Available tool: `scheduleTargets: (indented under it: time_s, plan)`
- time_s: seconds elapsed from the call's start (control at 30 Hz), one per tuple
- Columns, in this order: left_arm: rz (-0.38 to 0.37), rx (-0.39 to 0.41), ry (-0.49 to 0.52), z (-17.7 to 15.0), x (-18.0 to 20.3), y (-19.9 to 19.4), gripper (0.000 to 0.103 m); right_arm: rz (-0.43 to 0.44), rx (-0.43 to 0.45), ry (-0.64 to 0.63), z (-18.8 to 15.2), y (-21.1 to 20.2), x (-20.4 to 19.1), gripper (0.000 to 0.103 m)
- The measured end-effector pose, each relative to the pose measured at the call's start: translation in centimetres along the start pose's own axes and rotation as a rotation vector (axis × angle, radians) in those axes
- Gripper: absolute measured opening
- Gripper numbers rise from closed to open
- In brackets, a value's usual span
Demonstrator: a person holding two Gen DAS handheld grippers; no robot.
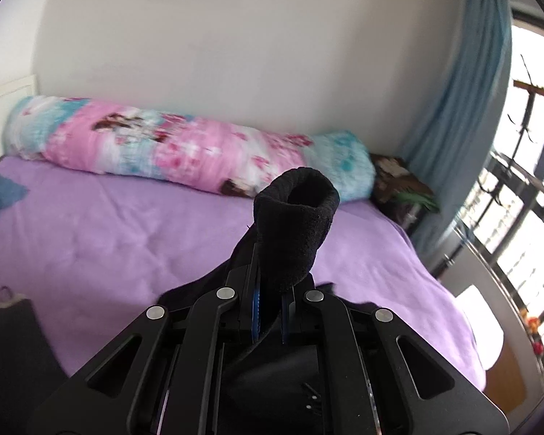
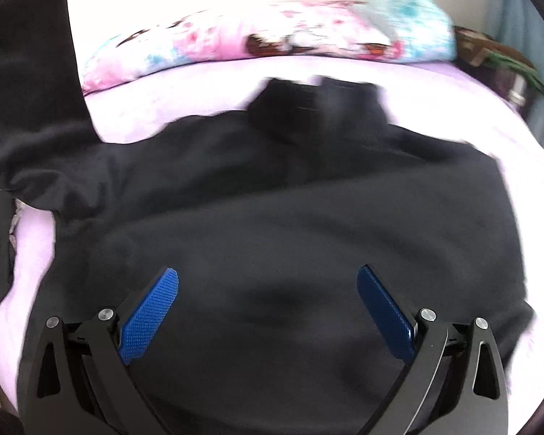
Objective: Fold large clothes
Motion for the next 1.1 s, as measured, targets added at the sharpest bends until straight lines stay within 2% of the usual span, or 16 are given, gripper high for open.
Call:
scheduleTargets:
  time_s: [0.07, 0.2, 0.27, 0.33, 0.4, 0.47, 0.6, 0.7, 0.77, 0.87, 0.97, 1.0, 1.03, 1.07, 1.1]
  plan:
    - [-0.027, -0.028, 0.02, -1.1, 3.1, 2.3, 0.007, -0.047, -0.017, 0.021, -1.3, -0.6, 3.6, 0.097]
    - [-0.074, -0.103, 0.027, -5.1, 8.9, 8.8, 0.007, -0.07, -0.016, 0.104, -2.9, -1.4, 8.7, 0.097]
    - [-0.08, -0.139, 0.025, -7.7, 11.0, 11.9, 0.008, -0.083, -0.016, 0.108, -3.7, -1.0, 10.3, 0.097]
    - [-0.081, -0.19, 0.007, -11.3, 12.5, 15.7, 0.008, -0.058, -0.068, 0.128, -4.7, 1.1, 12.1, 0.097]
    - [-0.07, -0.222, 0.003, -14.0, 12.9, 18.4, 0.008, -0.058, -0.122, 0.091, -5.5, 3.2, 12.4, 0.098]
    - [-0.062, -0.247, -0.022, -16.6, 13.2, 20.7, 0.008, -0.07, -0.112, 0.062, -5.4, 3.4, 12.1, 0.098]
    - [-0.052, -0.274, -0.031, -19.2, 13.8, 22.6, 0.008, -0.027, -0.104, 0.047, -4.7, 2.0, 12.7, 0.097]
    - [-0.037, -0.236, 0.047, -20.0, 16.1, 22.6, 0.008, 0.008, -0.104, 0.069, -4.3, 0.2, 14.1, 0.097]
    - [-0.034, -0.199, 0.094, -20.5, 17.8, 22.2, 0.008, 0.081, -0.086, 0.135, -4.4, -1.1, 16.0, 0.097]
    - [-0.052, -0.158, 0.124, -21.2, 20.2, 22.1, 0.008, 0.099, -0.037, 0.227, -4.5, -2.5, 19.4, 0.097]
    - [0.001, -0.151, 0.263, -23.9, 23.2, 23.3, 0.009, 0.075, -0.009, 0.328, -4.7, -3.7, 22.9, 0.097]
    - [0.012, -0.183, 0.31, -25.8, 24.0, 24.5, 0.011, 0.069, 0.0, 0.369, -4.9, -4.0, 24.2, 0.097]
    - [0.015, -0.212, 0.331, -27.0, 24.3, 25.4, 0.022, 0.066, 0.004, 0.398, -5.1, -4.2, 25.0, 0.097]
    - [0.04, -0.257, 0.359, -28.7, 24.5, 26.5, 0.052, 0.06, 0.004, 0.436, -5.5, -4.3, 26.1, 0.097]
    - [0.094, -0.312, 0.377, -30.7, 24.0, 28.0, 0.069, 0.058, 0.0, 0.456, -5.8, -4.3, 26.7, 0.097]
Point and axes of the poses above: each gripper's, at about its wrist camera, not at the fingertips, and y roughly the way its jaws point, x to its right, z to its top, the point moved 5 cm from there along y, roughly the way its jaws point, and after that the axes turned 2 degrees about -x, right-handed, at the moved point
